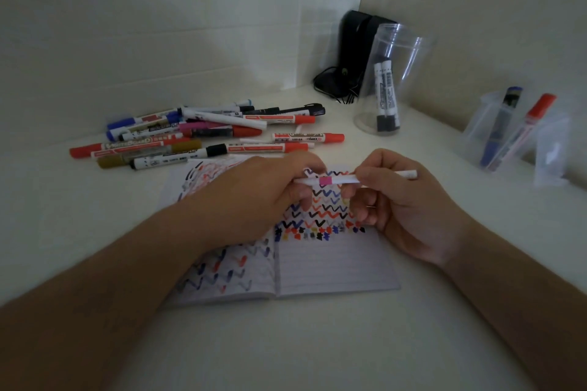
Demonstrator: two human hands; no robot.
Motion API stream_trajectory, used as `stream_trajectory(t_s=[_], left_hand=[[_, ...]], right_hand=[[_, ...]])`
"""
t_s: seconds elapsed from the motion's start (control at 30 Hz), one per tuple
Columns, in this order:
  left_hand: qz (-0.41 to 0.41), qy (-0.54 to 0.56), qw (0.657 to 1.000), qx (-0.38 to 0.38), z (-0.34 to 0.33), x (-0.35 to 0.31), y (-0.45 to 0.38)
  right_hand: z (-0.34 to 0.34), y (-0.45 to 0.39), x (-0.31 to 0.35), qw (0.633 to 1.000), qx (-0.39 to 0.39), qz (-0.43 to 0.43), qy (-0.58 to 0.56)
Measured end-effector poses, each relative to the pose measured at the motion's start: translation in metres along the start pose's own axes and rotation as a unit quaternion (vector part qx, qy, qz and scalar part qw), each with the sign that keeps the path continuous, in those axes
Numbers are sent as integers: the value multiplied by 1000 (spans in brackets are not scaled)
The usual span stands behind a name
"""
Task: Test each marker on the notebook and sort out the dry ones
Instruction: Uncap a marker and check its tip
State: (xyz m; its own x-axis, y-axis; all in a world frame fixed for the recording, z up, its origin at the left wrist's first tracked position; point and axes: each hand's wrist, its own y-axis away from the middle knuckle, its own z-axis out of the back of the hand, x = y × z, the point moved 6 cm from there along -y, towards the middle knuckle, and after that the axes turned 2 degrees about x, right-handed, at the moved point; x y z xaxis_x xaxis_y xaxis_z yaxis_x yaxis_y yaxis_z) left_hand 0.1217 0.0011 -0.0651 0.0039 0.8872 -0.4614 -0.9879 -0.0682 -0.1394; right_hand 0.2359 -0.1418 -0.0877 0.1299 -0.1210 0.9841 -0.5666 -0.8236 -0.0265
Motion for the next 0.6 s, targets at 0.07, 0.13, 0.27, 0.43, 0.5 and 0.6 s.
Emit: stream_trajectory(t_s=[0.07, 0.13, 0.27, 0.43, 0.5, 0.6], left_hand=[[3, 26, 999, -24, 3, 1, 0], [0, 32, 998, -49, 7, 3, 1], [8, 86, 990, -111, 16, 3, 3], [18, 195, 973, -124, 11, 6, 5], [13, 181, 973, -142, 11, 8, 5], [-4, 118, 977, -178, 13, 5, 4]], right_hand=[[2, 1, 4, 1000, -11, 10, -5], [5, 1, 7, 1000, -18, 10, -11], [8, 2, 9, 999, -33, 16, -22], [9, 2, 7, 999, -33, 30, -12], [8, 2, 5, 999, -35, 30, -5], [7, 0, 2, 999, -31, 29, -4]])
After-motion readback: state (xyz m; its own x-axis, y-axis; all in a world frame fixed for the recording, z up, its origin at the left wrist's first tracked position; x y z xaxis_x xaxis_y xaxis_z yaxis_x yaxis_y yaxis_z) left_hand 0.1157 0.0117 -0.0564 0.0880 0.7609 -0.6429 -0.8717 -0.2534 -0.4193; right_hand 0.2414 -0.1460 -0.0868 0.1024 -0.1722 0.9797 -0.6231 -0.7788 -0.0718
